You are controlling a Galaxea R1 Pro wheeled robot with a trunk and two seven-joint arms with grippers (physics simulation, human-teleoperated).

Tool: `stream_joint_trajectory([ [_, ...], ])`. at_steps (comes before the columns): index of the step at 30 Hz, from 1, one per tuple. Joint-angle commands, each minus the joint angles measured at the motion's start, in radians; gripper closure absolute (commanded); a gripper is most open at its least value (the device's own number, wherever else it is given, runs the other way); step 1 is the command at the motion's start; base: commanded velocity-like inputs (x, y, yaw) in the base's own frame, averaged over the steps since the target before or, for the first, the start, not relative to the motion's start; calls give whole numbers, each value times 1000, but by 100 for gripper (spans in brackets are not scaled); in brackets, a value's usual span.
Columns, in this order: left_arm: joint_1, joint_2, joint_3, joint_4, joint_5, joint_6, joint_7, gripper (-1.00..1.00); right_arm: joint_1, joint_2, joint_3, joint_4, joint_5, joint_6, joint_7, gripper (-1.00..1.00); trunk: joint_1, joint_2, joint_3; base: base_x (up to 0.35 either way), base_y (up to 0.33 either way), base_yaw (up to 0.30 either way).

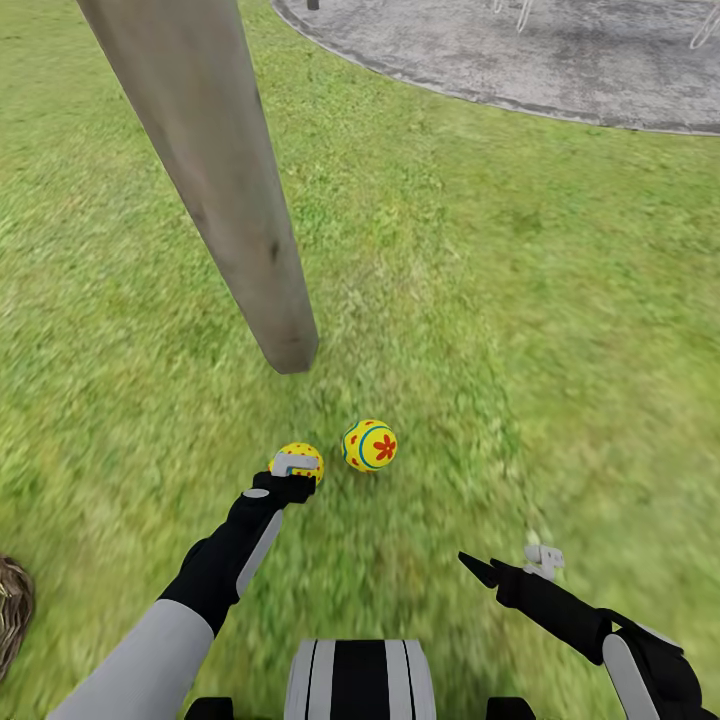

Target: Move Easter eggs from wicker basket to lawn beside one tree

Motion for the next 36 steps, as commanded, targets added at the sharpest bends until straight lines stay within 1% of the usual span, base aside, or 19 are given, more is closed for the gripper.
stream_joint_trajectory([
  [1,0,0,-3,-1,10,4,9,100,0,0,-1,0,-5,7,1,-100,0,0,-1,0,0,0],
  [8,0,0,-3,-1,11,4,9,100,0,0,-1,0,-5,7,1,-100,0,0,-1,0,0,0],
  [12,0,0,-3,-1,11,4,9,100,0,0,-1,0,-5,7,1,-100,2,-1,-16,0,0,0],
  [19,0,0,-3,-1,11,4,9,100,0,0,-1,0,-5,7,1,-100,2,-1,-16,0,0,0],
  [22,0,0,-3,-1,11,4,9,100,0,0,-1,0,-5,7,1,-100,3,-2,-28,0,0,0],
  [29,0,0,-3,-1,11,4,9,100,0,0,-1,0,-5,7,1,-100,3,-2,-28,0,0,0],
  [30,0,0,-3,-1,11,4,9,-100,0,0,-1,0,-5,7,1,-100,3,-2,-28,0,0,0],
  [36,0,0,-3,-1,11,4,10,-100,0,0,-1,0,-5,7,1,-100,3,-2,-28,0,0,0],
])
